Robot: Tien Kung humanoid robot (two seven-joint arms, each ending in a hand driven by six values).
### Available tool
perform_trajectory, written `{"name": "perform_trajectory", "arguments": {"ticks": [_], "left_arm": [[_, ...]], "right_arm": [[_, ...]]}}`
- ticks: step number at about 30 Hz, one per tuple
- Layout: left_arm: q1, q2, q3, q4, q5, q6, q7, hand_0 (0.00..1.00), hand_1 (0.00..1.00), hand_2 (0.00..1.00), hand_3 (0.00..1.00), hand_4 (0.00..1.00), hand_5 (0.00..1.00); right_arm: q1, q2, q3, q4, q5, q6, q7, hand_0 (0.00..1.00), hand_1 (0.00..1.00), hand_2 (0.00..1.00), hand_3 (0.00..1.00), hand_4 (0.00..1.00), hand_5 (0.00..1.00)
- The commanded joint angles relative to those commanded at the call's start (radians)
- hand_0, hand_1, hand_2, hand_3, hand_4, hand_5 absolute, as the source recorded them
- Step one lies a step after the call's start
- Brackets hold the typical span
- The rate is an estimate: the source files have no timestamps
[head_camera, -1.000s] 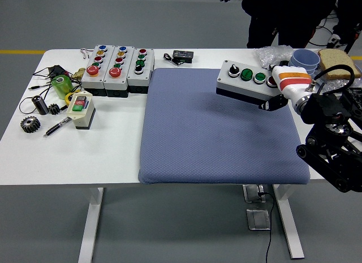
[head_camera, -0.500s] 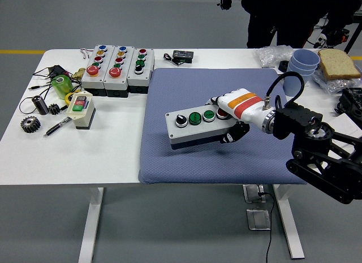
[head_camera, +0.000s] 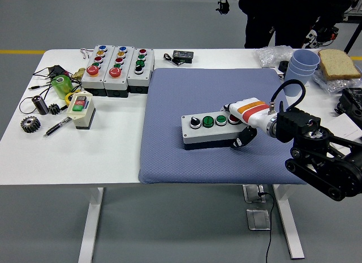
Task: Pick up the button,place it on the desk,press the button,press the button
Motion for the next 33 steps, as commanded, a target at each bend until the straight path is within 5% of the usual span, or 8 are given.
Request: {"name": "perform_trajectory", "arguments": {"ticks": [11,17,18,23,24,30,31,33], "left_arm": [[0.004,-0.003,-0.014,0.000,0.022,0.000,0.005,0.622,0.659,0.678,0.595,0.334,0.641],[0.007,-0.004,-0.018,0.000,0.027,0.000,0.006,0.622,0.658,0.678,0.595,0.334,0.641],[0.007,-0.004,-0.019,0.000,0.028,0.000,0.006,0.622,0.658,0.678,0.595,0.333,0.640],[0.009,-0.004,-0.025,0.000,0.034,0.000,0.008,0.622,0.658,0.678,0.595,0.333,0.640],[0.010,-0.004,-0.025,0.000,0.036,0.000,0.008,0.622,0.658,0.678,0.594,0.333,0.642],[0.012,-0.005,-0.028,0.000,0.042,-0.001,0.010,0.622,0.658,0.678,0.594,0.333,0.642],[0.013,-0.005,-0.029,0.000,0.044,-0.001,0.010,0.622,0.658,0.677,0.595,0.333,0.642],[0.013,-0.005,-0.029,0.000,0.045,-0.002,0.010,0.622,0.658,0.677,0.595,0.333,0.642]], "right_arm": [[-0.036,-0.014,0.063,-0.006,-0.002,0.050,0.001,0.035,0.074,0.339,0.495,0.720,0.141],[-0.043,-0.014,0.070,-0.003,-0.069,0.047,0.042,0.139,0.181,0.409,0.538,0.876,0.254],[-0.044,-0.014,0.072,-0.002,-0.078,0.047,0.045,0.474,0.402,0.565,0.725,0.946,0.268],[-0.046,-0.013,0.083,0.001,-0.091,0.057,0.048,0.474,0.402,0.565,0.725,0.946,0.268],[-0.048,-0.013,0.087,0.002,-0.094,0.058,0.048,0.805,0.570,0.690,0.867,0.993,0.291],[-0.060,-0.016,0.120,0.022,-0.102,0.137,0.050,0.805,0.570,0.690,0.867,0.993,0.291],[-0.065,-0.017,0.131,0.029,-0.095,0.147,0.053,0.998,0.846,0.925,0.998,0.998,0.313],[-0.070,-0.019,0.143,0.036,-0.091,0.149,0.056,0.998,0.846,0.925,0.998,0.998,0.313]]}}
